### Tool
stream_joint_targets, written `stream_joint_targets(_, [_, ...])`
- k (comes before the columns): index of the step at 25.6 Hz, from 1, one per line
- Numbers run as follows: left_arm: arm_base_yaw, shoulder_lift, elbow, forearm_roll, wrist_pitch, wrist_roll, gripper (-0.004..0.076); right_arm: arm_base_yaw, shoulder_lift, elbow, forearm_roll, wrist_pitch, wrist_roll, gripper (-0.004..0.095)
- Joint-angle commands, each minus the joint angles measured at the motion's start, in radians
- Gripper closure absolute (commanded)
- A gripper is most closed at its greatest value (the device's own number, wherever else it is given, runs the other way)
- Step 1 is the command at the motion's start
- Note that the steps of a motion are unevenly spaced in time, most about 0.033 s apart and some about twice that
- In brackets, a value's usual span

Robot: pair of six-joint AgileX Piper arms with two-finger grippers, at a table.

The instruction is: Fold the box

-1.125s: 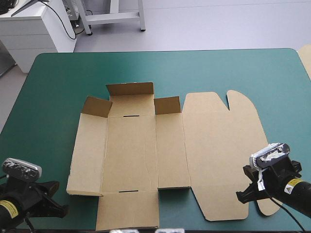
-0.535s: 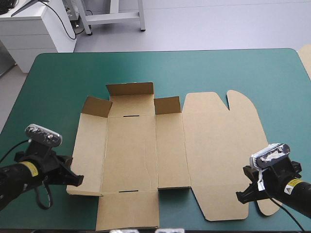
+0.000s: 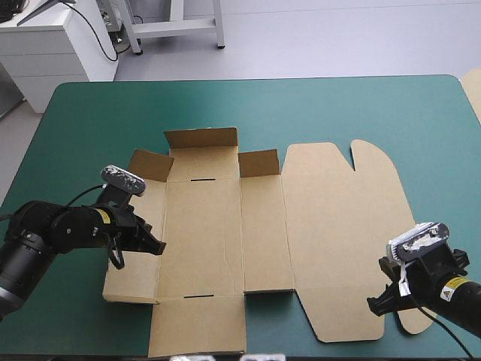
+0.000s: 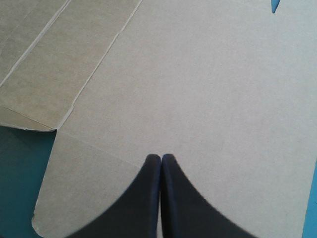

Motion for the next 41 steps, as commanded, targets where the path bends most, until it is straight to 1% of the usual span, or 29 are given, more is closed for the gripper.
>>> stream_joint_targets(1, [0.095, 0.002, -0.038, -0.118, -0.041, 0.086, 0.0706, -0.007, 0.0, -0.024, -0.003, -0.038, -0.006, 0.0923])
stream_joint_targets(4, [0.231, 0.003, -0.038, -0.241, -0.021, 0.21, 0.0706, -0.007, 0.0, -0.024, -0.003, -0.035, -0.006, 0.0923])
stream_joint_targets(5, [0.332, 0.003, -0.038, -0.323, 0.014, 0.303, 0.0706, -0.007, 0.0, -0.024, -0.003, -0.034, -0.006, 0.0923])
stream_joint_targets(6, [0.39, 0.003, -0.038, -0.368, 0.053, 0.359, 0.0706, -0.007, 0.0, -0.024, -0.003, -0.034, -0.006, 0.0923])
stream_joint_targets(7, [0.51, 0.003, -0.038, -0.458, 0.134, 0.441, 0.0706, -0.007, 0.0, -0.024, -0.003, -0.034, -0.006, 0.0924])
stream_joint_targets(8, [0.569, 0.003, -0.038, -0.505, 0.183, 0.487, 0.0706, -0.007, 0.0, -0.024, -0.003, -0.034, -0.006, 0.0923])
stream_joint_targets(9, [0.661, 0.003, -0.038, -0.572, 0.266, 0.563, 0.0706, -0.007, 0.0, -0.024, -0.009, -0.034, -0.006, 0.0923])
stream_joint_targets(10, [0.724, 0.003, -0.038, -0.609, 0.301, 0.592, 0.0706, -0.007, 0.0, -0.024, -0.011, -0.034, -0.006, 0.0923])
stream_joint_targets(11, [0.803, 0.003, -0.038, -0.595, 0.295, 0.568, 0.0706, -0.007, 0.0, -0.024, -0.018, -0.034, -0.006, 0.0923])
stream_joint_targets(14, [0.917, 0.003, -0.038, -0.544, 0.295, 0.54, 0.0709, -0.007, 0.0, -0.024, -0.049, -0.011, -0.006, 0.0923])
stream_joint_targets(17, [0.922, 0.003, -0.038, -0.531, 0.274, 0.526, 0.0709, -0.007, 0.0, -0.024, -0.072, -0.017, -0.006, 0.0924])
stream_joint_targets(20, [0.922, 0.003, -0.038, -0.465, 0.213, 0.52, 0.0712, -0.007, 0.0, -0.024, -0.072, -0.017, -0.006, 0.0924])
stream_joint_targets(23, [0.922, 0.005, -0.036, -0.412, 0.167, 0.443, 0.0711, -0.007, 0.0, -0.024, -0.079, -0.02, -0.006, 0.0924])
stream_joint_targets(25, [0.922, 0.022, -0.021, -0.412, 0.168, 0.455, 0.0694, -0.007, 0.0, -0.024, -0.083, -0.02, -0.006, 0.0924])
stream_joint_targets(29, [0.922, 0.084, 0.014, -0.426, 0.17, 0.481, 0.0581, -0.007, 0.0, -0.024, -0.083, -0.02, -0.006, 0.0924])
stream_joint_targets(33, [0.922, 0.182, 0.027, -0.479, 0.175, 0.481, 0.0407, -0.007, 0.0, -0.024, -0.083, -0.02, -0.006, 0.0924])
stream_joint_targets(36, [0.922, 0.252, 0.027, -0.541, 0.236, 0.52, 0.028, -0.007, 0.0, -0.024, -0.082, -0.021, -0.006, 0.0924])
stream_joint_targets(38, [0.922, 0.291, 0.027, -0.599, 0.288, 0.593, 0.0254, -0.007, 0.0, -0.024, -0.083, -0.026, -0.006, 0.0924])
stream_joint_targets(39, [0.922, 0.315, 0.027, -0.629, 0.301, 0.62, 0.0254, -0.007, 0.0, -0.024, -0.083, -0.028, -0.013, 0.0924])
stream_joint_targets(41, [0.92, 0.343, 0.027, -0.657, 0.301, 0.62, 0.0254, -0.007, 0.0, -0.024, -0.081, -0.03, -0.024, 0.0924])
